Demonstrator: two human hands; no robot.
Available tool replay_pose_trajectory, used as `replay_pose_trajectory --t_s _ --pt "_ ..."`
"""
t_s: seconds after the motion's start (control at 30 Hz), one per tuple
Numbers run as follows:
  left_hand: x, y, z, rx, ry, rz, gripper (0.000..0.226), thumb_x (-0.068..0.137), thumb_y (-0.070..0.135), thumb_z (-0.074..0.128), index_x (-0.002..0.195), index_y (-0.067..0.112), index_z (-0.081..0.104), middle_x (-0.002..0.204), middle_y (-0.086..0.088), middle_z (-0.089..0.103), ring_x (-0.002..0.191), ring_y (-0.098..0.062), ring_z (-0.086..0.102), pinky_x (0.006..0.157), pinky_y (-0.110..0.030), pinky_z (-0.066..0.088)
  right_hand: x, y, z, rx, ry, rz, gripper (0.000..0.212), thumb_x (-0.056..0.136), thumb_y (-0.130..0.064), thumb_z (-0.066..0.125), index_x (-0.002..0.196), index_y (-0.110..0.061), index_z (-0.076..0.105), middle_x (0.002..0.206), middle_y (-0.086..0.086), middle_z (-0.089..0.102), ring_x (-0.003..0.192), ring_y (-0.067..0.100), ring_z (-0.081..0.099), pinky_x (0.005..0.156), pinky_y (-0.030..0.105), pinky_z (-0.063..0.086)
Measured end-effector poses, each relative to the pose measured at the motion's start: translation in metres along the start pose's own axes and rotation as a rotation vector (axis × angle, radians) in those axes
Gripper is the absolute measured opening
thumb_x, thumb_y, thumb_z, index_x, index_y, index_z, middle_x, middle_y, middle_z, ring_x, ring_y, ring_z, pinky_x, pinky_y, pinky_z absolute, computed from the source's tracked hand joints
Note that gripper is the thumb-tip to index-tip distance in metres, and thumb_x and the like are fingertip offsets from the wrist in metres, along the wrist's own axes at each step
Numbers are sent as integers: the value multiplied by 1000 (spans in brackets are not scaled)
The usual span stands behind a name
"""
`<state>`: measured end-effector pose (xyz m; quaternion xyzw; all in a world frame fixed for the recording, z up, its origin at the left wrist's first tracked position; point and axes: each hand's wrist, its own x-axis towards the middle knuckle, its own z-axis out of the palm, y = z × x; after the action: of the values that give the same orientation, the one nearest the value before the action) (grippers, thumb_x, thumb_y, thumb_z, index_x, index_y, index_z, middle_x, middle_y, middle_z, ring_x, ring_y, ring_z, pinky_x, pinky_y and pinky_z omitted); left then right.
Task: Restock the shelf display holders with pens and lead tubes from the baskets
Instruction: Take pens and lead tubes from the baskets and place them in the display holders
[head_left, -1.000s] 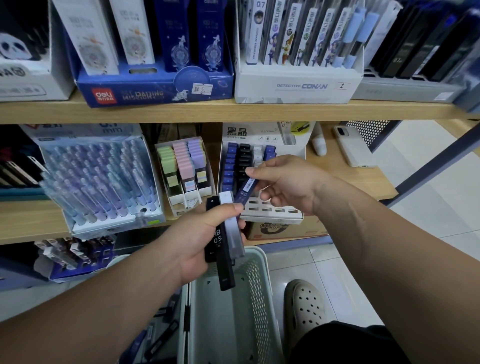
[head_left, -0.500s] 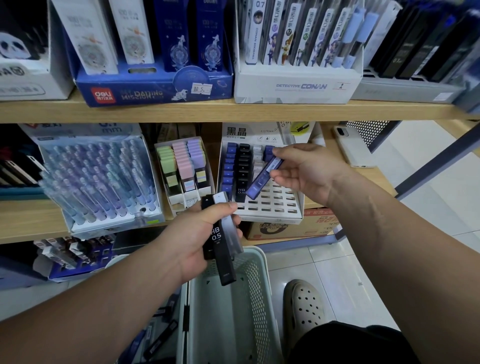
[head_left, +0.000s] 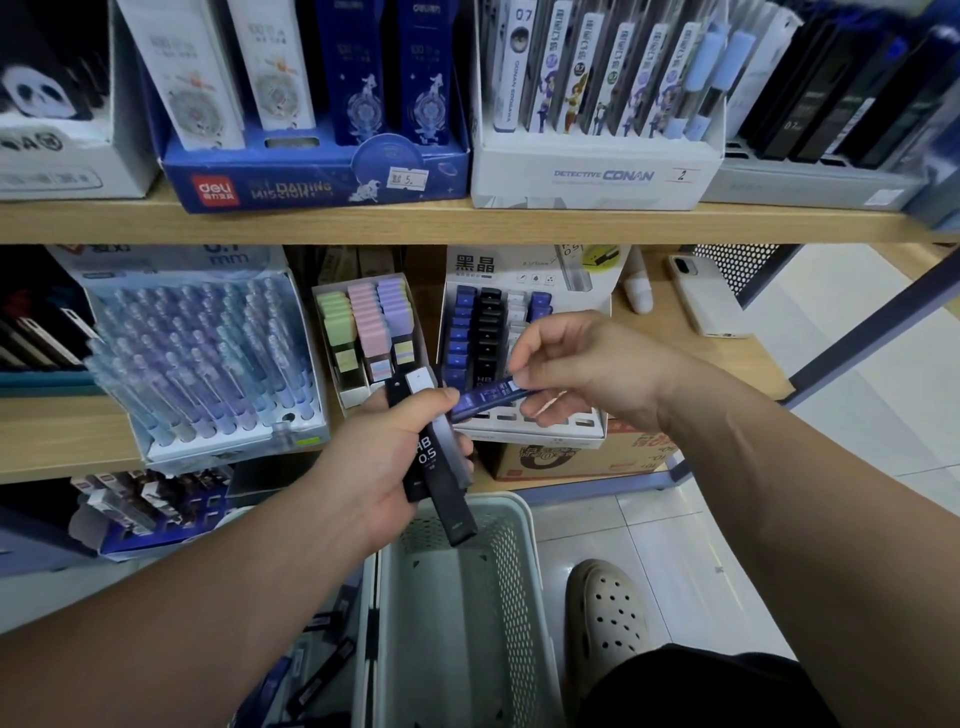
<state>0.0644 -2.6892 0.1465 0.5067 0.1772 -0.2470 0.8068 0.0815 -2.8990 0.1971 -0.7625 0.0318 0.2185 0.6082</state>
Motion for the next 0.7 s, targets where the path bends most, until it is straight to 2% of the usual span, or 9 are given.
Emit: replay_pose_trajectory --t_s 0.1,0.17,0.27,0.37,0.43,0.53,0.63,0.7 --pt "1 -1 -1 6 6 -5 32 88 11 72 118 0 64 69 -15 67 52 -24 63 49 -34 53 -2 -1 3 -256 15 -130 16 80 1 81 91 -10 74 87 16 73 77 18 68 69 25 54" --pt "1 -2 -1 17 5 -14 36 88 11 72 120 -2 63 71 -17 66 51 -24 62 49 -33 52 -1 -1 9 -464 75 -219 21 72 -8 90 89 -12 78 87 4 76 80 10 68 74 20 52" --pt "2 -3 -2 34 12 -27 38 88 12 72 123 -2 63 75 -17 66 51 -24 63 49 -33 53 2 -5 15 -787 177 -324 24 67 -26 94 86 -23 79 79 -16 71 78 0 64 69 14 47" --pt "3 -1 -3 28 -9 -45 39 87 13 73 123 0 64 78 -15 68 53 -24 63 50 -33 53 4 -6 18 -979 130 -346 22 72 -32 90 90 -27 79 84 -17 72 78 -2 62 70 17 45" --pt "2 -1 -3 18 -36 -57 36 84 15 75 118 3 67 80 -13 73 54 -23 65 51 -33 54 6 -3 18 -1017 93 -342 20 78 -27 86 97 -26 79 88 -15 74 75 -5 61 72 18 47" --pt "1 0 -4 18 -54 -61 31 83 19 77 111 8 70 87 -11 76 57 -21 68 51 -34 56 8 0 9 -1031 134 -318 18 82 -19 82 98 -24 76 79 -17 67 70 -8 57 69 19 48" --pt "0 1 -4 30 -36 -62 29 84 19 76 111 9 70 90 -11 77 59 -22 69 52 -35 56 6 6 -8 -877 259 -268 25 81 -18 83 95 -30 66 74 -15 66 70 2 64 67 28 53" --pt "0 1 -5 32 -31 -64 31 84 19 77 112 9 69 90 -11 76 59 -22 69 52 -35 56 4 11 -20 -710 368 -271 41 81 -16 83 108 -36 59 74 -6 70 68 6 65 64 26 53"
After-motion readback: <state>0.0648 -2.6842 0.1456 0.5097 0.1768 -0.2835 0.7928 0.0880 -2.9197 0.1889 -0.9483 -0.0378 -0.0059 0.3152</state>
